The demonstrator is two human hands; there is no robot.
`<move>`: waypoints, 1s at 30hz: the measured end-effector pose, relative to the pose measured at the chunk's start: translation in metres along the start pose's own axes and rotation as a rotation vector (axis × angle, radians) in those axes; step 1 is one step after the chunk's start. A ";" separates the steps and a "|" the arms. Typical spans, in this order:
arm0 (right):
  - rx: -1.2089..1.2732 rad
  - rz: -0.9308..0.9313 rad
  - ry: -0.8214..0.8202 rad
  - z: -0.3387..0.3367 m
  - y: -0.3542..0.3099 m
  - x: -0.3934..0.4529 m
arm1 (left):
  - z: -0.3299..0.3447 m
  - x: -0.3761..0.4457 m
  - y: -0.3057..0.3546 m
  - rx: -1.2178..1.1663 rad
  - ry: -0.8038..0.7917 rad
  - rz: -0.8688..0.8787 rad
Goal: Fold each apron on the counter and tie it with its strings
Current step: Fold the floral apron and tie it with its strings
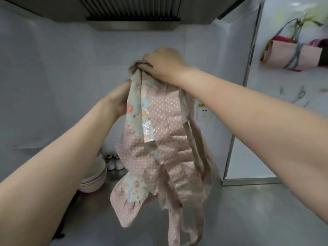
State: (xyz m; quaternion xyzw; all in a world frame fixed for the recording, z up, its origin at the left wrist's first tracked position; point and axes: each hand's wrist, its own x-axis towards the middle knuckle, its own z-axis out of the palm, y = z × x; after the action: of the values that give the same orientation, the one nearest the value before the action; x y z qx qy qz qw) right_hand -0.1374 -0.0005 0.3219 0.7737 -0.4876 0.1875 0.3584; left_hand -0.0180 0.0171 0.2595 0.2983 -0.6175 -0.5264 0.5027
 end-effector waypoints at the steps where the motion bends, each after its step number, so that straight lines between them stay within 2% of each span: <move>1: -0.028 -0.012 -0.023 0.000 -0.007 -0.005 | -0.002 -0.007 -0.003 -0.043 0.029 -0.001; 3: -0.083 -0.024 -0.075 0.003 -0.014 -0.012 | -0.002 -0.014 -0.013 -0.062 0.123 0.023; 8: -0.143 -0.035 -0.234 0.006 -0.009 -0.031 | -0.023 0.000 -0.019 0.506 0.195 -0.201; 9: -0.136 -0.011 -0.245 0.007 -0.002 -0.034 | -0.032 0.006 -0.020 0.548 0.231 -0.230; 12: -0.102 0.057 -0.258 0.012 0.018 -0.035 | -0.042 0.010 -0.026 0.354 0.270 -0.280; 14: -0.098 0.098 -0.252 0.016 0.025 -0.032 | -0.036 0.011 -0.029 0.186 0.215 -0.235; 16: -0.100 0.138 -0.235 0.020 0.028 -0.029 | -0.028 0.012 -0.031 0.143 0.078 -0.165; 19: -0.115 0.152 -0.200 0.026 0.030 -0.026 | -0.024 0.011 -0.038 0.408 -0.124 -0.183; 22: -0.085 0.118 -0.154 0.026 0.025 -0.023 | -0.022 0.019 -0.047 0.511 -0.145 -0.235; 26: -0.092 0.092 -0.025 0.020 0.016 -0.019 | -0.006 0.038 -0.052 0.520 -0.048 -0.151; 27: -0.056 0.108 -0.018 0.019 0.017 -0.019 | -0.010 0.041 -0.051 0.571 -0.068 -0.160; 28: -0.018 0.126 -0.067 0.019 0.023 -0.020 | -0.016 0.043 -0.045 0.669 -0.153 -0.203; 30: 0.109 0.161 -0.401 0.022 0.038 -0.029 | -0.035 0.046 -0.029 1.085 -0.309 -0.301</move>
State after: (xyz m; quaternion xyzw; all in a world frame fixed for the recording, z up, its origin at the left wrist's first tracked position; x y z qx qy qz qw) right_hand -0.1854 -0.0090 0.3026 0.7724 -0.5984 0.0837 0.1958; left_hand -0.0041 -0.0439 0.2437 0.5174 -0.8157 -0.2377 0.1018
